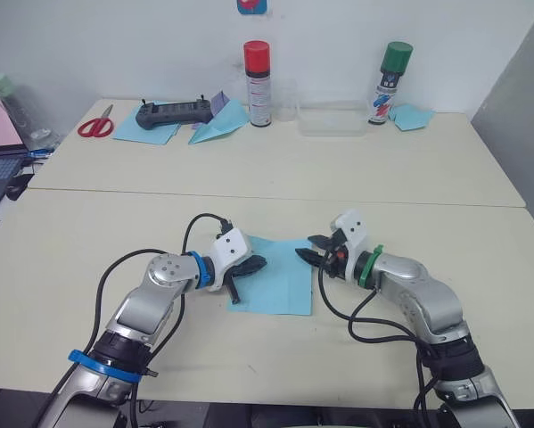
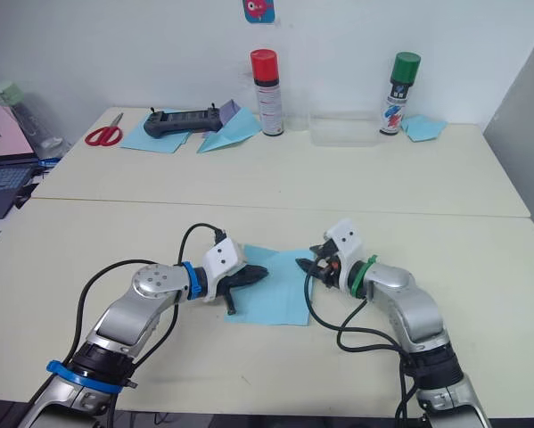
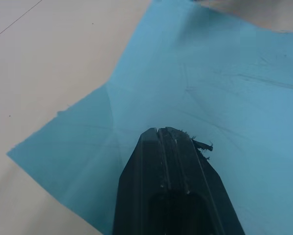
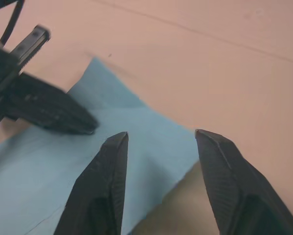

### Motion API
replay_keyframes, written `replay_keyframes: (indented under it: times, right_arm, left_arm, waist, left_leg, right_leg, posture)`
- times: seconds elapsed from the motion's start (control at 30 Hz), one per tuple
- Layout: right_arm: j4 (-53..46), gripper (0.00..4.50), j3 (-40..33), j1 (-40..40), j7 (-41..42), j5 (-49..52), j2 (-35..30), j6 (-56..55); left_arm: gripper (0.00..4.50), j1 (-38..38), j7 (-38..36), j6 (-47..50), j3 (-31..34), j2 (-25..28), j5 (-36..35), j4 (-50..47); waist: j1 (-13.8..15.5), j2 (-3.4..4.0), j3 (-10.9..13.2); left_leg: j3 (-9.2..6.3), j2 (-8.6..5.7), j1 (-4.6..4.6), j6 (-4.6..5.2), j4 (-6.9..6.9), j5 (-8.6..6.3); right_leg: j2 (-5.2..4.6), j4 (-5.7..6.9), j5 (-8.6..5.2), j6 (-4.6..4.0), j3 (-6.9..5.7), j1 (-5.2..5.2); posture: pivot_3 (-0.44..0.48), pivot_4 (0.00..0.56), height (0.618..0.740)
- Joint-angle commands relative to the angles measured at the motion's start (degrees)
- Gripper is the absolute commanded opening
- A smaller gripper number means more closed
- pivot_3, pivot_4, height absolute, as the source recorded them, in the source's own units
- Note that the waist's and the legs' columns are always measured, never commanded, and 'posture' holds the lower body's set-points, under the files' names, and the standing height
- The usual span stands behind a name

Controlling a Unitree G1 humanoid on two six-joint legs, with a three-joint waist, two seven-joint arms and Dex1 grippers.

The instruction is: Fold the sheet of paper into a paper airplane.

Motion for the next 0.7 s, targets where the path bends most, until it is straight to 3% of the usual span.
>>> replay_keyframes:
  times: [0.03,0.33,0.43,0.57,0.7]
  right_arm:
    - [-2.86,2.28,-2.37,1.19,-3.23,2.45,1.49,3.71]
    - [-1.88,2.28,-2.94,-0.47,-5.45,5.69,4.59,9.97]
    - [-1.41,1.68,-1.6,-0.91,-4.69,4.83,3.92,7.99]
    - [-0.73,0.23,5.2,-0.53,-1.01,-1.44,-1.85,-1.37]
    - [-0.47,0.06,7.72,0.23,1.24,-3.28,-4.23,-7.39]
  left_arm:
    - [0.0,1.13,-0.62,0.87,-1.29,0.4,1.38,0.98]
    - [0.0,-0.05,-1.54,0.63,-1.56,0.47,1.75,2.14]
    - [0.0,-0.2,-1.62,0.62,-1.5,0.39,1.94,2.29]
    - [0.0,0.02,-1.6,0.78,-1.47,0.53,1.97,2.1]
    - [0.0,0.3,-1.18,0.0,-1.68,0.94,2.98,2.46]
  waist:
    - [0.0,0.0,0.0]
    - [-0.03,0.01,0.01]
    - [-0.04,0.01,0.0]
    - [-0.05,0.01,0.01]
    - [-0.04,0.01,0.01]
  left_leg:
    - [0.0,0.0,0.0,0.0,-0.01,0.0]
    - [0.02,0.0,-0.01,0.0,-0.01,0.0]
    - [0.02,0.0,-0.01,0.0,-0.01,0.0]
    - [0.03,0.0,-0.02,0.0,-0.01,0.0]
    - [0.05,0.0,-0.01,0.0,-0.01,0.0]
  right_leg:
    - [0.0,0.0,0.0,0.0,0.0,-0.01]
    - [0.0,0.0,0.0,-0.01,0.01,-0.03]
    - [0.0,0.0,0.0,-0.01,0.02,-0.03]
    - [0.0,-0.02,-0.01,-0.01,0.01,-0.04]
    - [0.0,-0.02,-0.01,-0.01,0.02,-0.05]
  posture:
    - [0.0,0.15,0.74]
    - [0.0,0.15,0.74]
    - [0.0,0.15,0.74]
    - [0.0,0.15,0.74]
    - [0.0,0.15,0.74]
